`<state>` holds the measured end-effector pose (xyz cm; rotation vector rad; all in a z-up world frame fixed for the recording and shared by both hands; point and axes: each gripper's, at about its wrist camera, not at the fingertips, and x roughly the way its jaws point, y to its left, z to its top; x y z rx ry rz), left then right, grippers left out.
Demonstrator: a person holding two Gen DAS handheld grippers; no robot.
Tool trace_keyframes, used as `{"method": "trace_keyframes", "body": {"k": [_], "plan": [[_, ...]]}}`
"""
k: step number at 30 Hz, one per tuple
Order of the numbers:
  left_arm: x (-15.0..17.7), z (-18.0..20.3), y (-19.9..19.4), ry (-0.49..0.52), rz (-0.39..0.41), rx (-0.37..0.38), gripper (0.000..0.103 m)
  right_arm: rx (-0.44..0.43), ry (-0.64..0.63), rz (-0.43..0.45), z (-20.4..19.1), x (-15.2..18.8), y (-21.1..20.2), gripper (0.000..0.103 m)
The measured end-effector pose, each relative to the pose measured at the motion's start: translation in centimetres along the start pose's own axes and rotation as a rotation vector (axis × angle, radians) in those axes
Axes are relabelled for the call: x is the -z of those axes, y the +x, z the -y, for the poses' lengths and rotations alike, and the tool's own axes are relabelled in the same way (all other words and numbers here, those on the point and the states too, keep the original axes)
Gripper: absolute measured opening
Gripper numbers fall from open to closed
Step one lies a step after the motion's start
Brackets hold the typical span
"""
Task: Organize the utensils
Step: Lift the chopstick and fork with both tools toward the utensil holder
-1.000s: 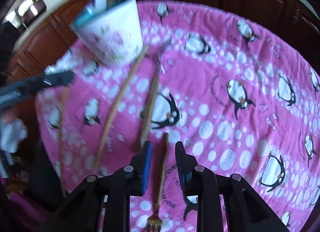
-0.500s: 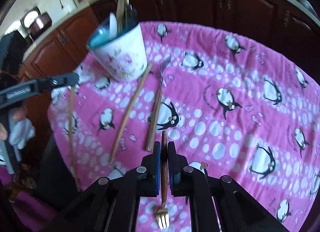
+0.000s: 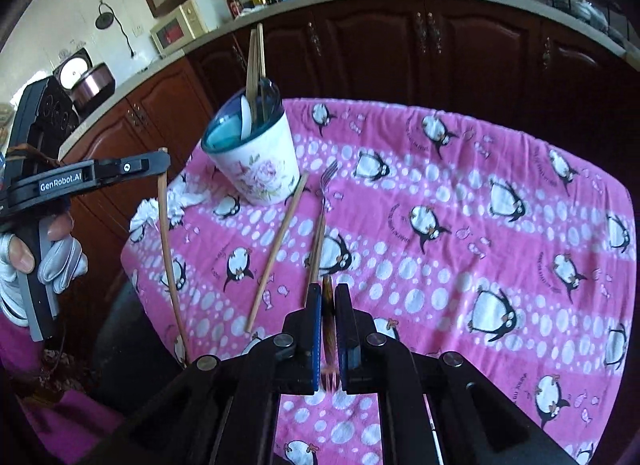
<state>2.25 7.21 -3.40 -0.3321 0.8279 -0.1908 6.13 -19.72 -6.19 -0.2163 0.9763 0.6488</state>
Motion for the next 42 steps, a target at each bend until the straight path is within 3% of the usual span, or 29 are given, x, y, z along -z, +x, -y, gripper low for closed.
{"method": "trace_keyframes", "body": {"k": [7,18,42], "plan": [[-1.6,0.7,-1.7,0.007,0.046,0.003,0.008,-0.011,0.019,0.088,0.2,-2.0,-1.9,0.006],[-3.9,-0.1,-4.0,-0.008,0.108,-0.007,0.007,-0.035,-0.01,0.154,-1.4,-5.9,-2.5,0.006],[-5.7,-1.8,-7.8,-0.018,0.19,-0.05,0.007,-0.048,-0.09,0.176,-4.2,-10.0,-1.9,0.006]]}}
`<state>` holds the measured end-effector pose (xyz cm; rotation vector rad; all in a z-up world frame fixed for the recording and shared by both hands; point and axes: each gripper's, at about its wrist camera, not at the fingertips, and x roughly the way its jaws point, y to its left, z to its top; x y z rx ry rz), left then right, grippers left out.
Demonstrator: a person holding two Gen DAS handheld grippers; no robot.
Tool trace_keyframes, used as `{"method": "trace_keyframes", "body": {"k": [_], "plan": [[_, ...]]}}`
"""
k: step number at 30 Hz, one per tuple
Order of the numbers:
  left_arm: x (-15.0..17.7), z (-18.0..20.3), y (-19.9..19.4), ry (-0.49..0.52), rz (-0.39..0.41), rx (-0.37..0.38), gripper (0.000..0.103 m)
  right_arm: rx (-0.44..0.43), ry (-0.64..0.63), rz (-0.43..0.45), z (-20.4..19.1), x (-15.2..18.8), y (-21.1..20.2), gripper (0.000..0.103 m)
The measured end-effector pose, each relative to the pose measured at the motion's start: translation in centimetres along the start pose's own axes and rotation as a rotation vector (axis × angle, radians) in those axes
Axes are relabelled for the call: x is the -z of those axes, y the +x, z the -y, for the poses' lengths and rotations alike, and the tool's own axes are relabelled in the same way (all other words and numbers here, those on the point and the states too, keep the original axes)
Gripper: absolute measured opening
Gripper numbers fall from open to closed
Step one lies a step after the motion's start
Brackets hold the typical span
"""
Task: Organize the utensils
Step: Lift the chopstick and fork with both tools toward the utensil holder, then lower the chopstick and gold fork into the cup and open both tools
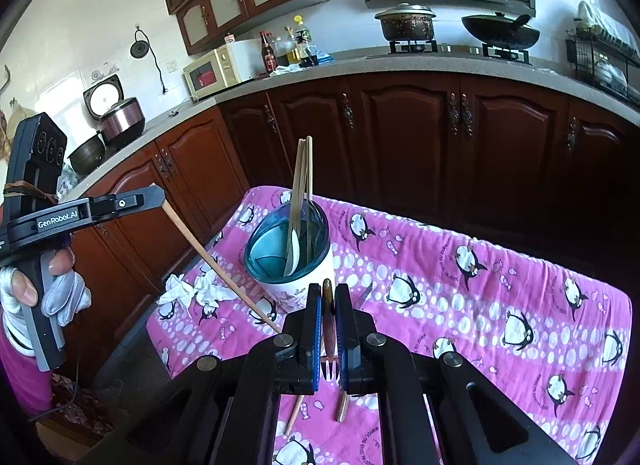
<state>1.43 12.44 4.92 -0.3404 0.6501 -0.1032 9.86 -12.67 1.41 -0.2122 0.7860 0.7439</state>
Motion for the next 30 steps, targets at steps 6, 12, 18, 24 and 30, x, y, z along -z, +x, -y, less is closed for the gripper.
{"method": "trace_keyframes", "body": {"k": [6,12,18,24,30], "plan": [[-0.2,-0.4,-0.8,0.0,0.014,-0.012,0.007,-0.012,-0.005,0.013,-0.5,-0.6,0.1,0.006],[-0.9,-1.1,-1.9,-0.006,0.036,-0.022,0.007,-0.026,-0.022,0.029,-1.4,-1.8,0.2,0.006],[-3.2,-2.3,-3.8,-0.024,0.091,-0.038,0.007,-0.047,-0.038,0.052,-2.6,-3.7,1.1,0.006],[-6.1,-3.2,-3.7,-0.028,0.134,-0.074,0.007,-0.066,-0.057,0.071,-4.1,-6.4,2.9,0.006],[-8.3,-3.8,-2.4,-0.019,0.152,-0.099,0.007,-0.039,-0.079,0.08,-4.4,-8.7,5.2,0.006]]}}
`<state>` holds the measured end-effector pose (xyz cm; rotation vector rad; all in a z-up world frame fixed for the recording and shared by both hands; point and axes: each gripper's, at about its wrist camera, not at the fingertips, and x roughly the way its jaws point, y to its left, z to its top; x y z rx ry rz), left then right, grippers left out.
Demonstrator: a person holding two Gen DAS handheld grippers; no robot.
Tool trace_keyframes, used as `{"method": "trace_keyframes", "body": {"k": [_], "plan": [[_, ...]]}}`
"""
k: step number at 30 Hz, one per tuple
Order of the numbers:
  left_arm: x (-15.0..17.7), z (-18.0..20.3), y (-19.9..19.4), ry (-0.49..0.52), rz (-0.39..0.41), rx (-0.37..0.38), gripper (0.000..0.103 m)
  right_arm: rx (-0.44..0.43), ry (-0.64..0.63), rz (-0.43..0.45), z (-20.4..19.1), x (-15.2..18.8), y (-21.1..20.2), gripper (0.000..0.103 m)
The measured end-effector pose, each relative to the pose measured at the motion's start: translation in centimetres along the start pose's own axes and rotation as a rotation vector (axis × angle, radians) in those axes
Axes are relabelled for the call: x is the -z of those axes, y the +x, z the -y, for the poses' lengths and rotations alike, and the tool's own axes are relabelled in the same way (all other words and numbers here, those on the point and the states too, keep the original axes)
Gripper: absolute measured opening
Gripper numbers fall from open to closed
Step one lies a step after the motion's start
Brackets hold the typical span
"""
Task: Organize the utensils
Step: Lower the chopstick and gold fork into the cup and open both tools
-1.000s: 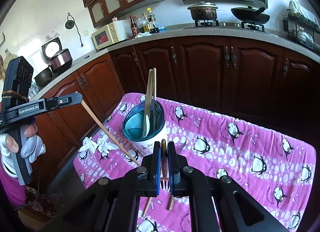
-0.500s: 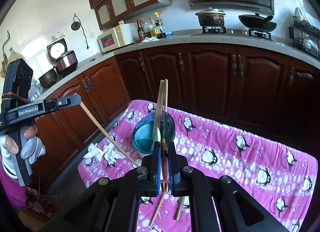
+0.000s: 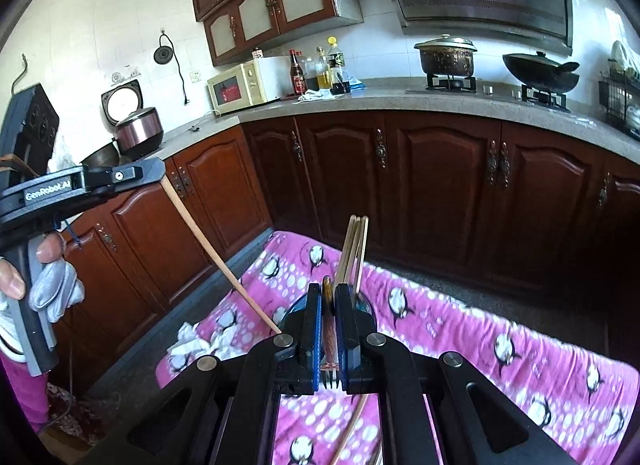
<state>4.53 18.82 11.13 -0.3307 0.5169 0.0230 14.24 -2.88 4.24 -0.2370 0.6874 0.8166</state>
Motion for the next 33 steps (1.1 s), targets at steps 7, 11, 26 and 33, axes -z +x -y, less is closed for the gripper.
{"method": "trace_keyframes", "body": {"k": [7,11,26,33], "plan": [[0.1,-0.1,3.8,0.033,-0.035,-0.053,0.007,0.039,0.0,-0.011,1.4,-1.1,3.3,0.006],[0.9,-0.3,6.1,0.031,-0.065,-0.073,0.007,0.048,0.005,-0.024,2.0,-1.0,4.8,0.006],[3.4,-0.3,11.3,0.02,-0.172,-0.081,0.007,-0.017,0.079,-0.158,3.6,2.6,10.4,0.006],[4.3,0.2,12.2,0.023,-0.197,-0.085,0.007,-0.037,0.131,-0.194,4.5,4.3,11.8,0.006]]}}
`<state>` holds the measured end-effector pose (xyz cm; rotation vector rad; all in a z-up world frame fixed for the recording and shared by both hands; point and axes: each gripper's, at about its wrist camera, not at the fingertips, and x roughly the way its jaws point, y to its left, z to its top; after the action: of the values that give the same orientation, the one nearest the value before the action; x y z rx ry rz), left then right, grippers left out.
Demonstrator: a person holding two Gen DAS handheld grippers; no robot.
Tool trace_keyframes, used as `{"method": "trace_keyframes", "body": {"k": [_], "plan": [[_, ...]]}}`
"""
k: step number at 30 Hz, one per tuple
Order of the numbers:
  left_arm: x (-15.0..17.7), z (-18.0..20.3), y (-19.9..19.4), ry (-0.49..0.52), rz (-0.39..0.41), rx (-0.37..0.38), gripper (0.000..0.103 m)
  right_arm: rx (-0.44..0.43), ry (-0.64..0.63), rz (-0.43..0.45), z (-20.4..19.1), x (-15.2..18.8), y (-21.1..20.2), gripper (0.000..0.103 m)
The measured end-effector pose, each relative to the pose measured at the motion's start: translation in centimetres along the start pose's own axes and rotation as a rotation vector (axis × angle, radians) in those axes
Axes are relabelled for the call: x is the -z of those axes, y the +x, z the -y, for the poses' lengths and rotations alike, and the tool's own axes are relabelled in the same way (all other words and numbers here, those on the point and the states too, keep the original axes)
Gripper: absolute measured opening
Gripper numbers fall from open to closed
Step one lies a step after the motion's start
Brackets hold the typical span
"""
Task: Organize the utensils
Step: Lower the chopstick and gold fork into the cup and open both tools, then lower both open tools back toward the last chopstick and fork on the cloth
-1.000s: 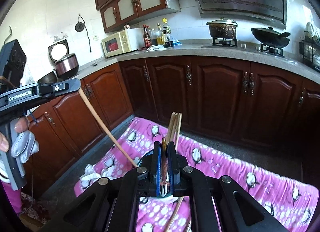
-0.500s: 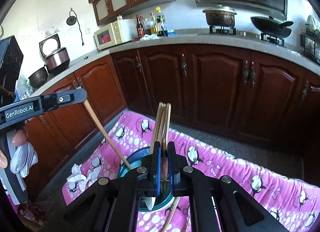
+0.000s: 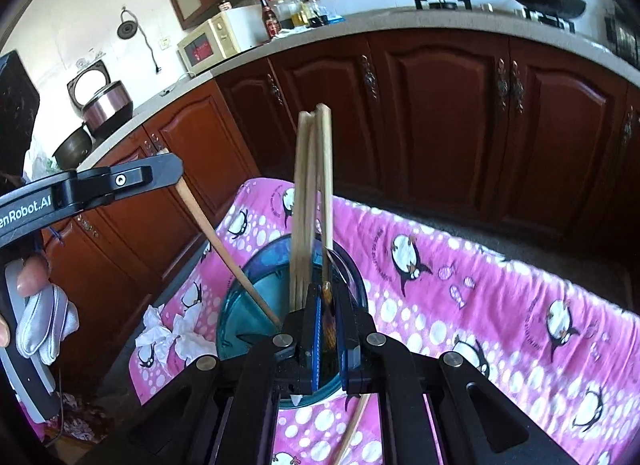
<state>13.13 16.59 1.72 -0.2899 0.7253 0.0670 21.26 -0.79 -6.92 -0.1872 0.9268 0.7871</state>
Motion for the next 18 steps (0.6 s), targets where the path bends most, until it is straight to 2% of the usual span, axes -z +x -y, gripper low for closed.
{"method": "trace_keyframes", "body": {"k": [5,7,9,11,15,18], "plan": [[0.3,0.1,0.0,-0.008,-0.005,0.009,0.008,-0.003,0.017,0.008,0.4,0.4,-0.5,0.008],[0.4,0.0,-0.2,-0.012,-0.005,0.012,0.012,-0.006,0.019,0.015,0.3,0.5,-1.0,0.008],[0.6,0.1,-0.4,-0.01,-0.004,0.015,0.023,-0.002,0.019,0.021,0.2,0.6,-1.4,0.009],[0.9,0.3,-0.9,0.002,0.003,0.012,0.028,-0.001,0.027,0.024,0.4,0.8,-1.9,0.01],[1.6,0.8,-1.8,0.022,0.015,-0.002,0.035,-0.009,0.052,0.031,0.6,1.6,-2.8,0.013],[2.2,1.2,-2.6,0.036,0.033,-0.023,0.036,-0.003,0.055,0.046,0.4,2.2,-4.0,0.016]]}}
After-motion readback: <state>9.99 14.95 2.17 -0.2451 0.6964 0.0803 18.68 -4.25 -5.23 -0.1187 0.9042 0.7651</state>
